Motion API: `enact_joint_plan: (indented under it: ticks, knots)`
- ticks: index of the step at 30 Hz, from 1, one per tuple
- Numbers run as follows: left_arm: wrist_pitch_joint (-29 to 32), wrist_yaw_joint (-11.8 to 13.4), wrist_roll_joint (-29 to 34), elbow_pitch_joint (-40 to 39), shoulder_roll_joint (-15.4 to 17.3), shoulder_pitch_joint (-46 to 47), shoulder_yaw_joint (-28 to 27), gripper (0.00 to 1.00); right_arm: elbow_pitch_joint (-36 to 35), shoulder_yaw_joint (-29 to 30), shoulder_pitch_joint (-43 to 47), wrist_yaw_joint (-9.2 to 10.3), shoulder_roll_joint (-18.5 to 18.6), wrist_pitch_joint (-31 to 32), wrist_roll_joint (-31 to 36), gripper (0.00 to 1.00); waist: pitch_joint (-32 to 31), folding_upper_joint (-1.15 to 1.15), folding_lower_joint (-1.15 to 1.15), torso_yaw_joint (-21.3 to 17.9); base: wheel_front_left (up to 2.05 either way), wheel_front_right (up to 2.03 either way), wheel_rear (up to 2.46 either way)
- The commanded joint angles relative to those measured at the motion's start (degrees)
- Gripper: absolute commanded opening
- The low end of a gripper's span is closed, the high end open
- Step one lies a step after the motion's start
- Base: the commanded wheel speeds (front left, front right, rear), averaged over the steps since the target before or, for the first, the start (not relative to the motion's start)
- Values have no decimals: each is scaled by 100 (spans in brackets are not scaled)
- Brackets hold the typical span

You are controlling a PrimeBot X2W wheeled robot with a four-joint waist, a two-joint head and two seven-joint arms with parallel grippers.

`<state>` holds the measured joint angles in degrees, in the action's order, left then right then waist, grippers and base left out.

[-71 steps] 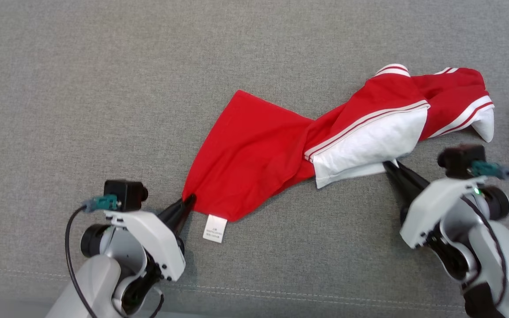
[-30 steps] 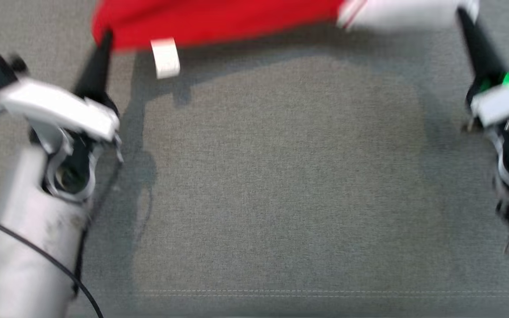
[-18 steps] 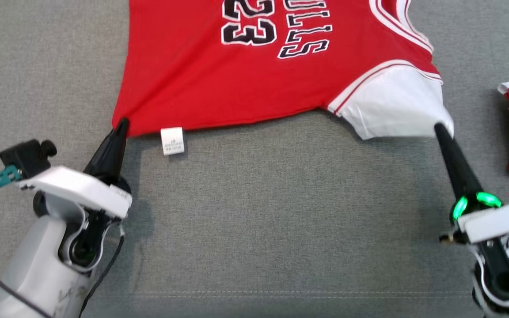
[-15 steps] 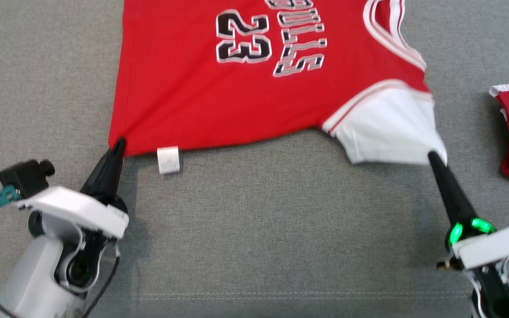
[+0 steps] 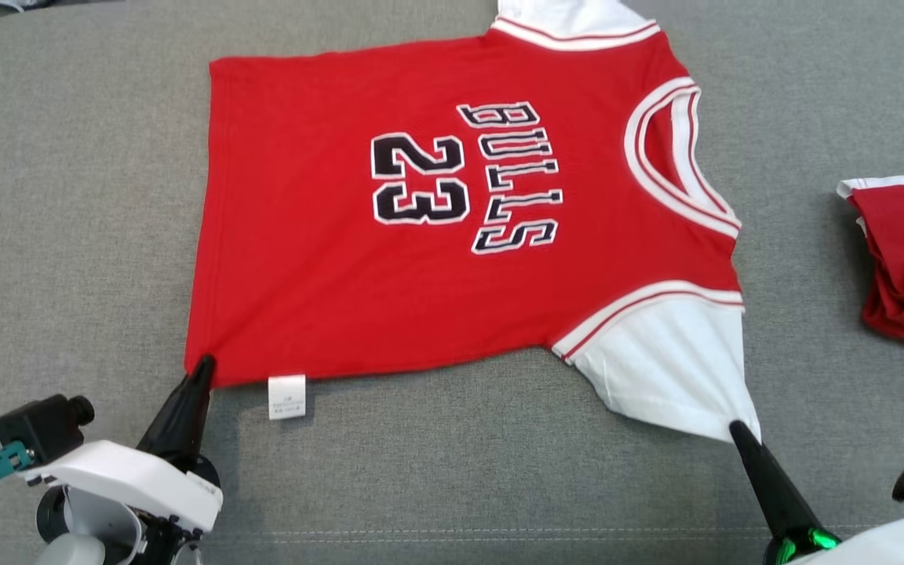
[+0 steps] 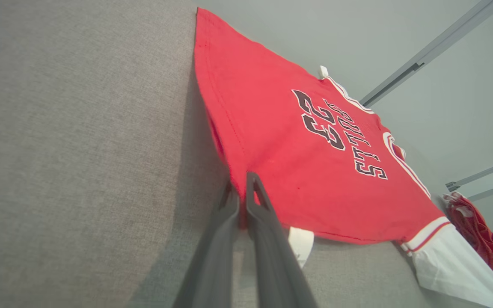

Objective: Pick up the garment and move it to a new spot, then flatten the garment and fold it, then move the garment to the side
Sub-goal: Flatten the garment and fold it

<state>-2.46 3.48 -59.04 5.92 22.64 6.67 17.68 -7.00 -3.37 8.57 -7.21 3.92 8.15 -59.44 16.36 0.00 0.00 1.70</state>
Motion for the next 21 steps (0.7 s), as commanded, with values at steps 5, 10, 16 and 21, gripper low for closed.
enact_joint_plan:
  ticks: [5, 10, 16, 21]
  knots:
    - [43, 224, -41, -332, 236, -231, -271, 0, -257, -19, 292, -28, -45, 236, 116, 0, -138, 0, 0, -79, 0, 0, 0]
    - [72, 345, 6, -313, 203, -323, -199, 0, -160, 19, 294, -28, -82, 443, 237, 7, -162, 0, 0, -126, 0, 0, 0]
    - [224, 460, 106, -146, 206, -345, -21, 100, 72, 361, 214, -28, -97, 480, 522, 100, -224, 0, 0, -90, 0, 0, 0]
    - [-30, 911, 573, -288, 421, -509, -68, 100, -193, 966, 177, -28, 74, 494, 1001, 100, -328, 0, 0, -51, 0, 0, 0]
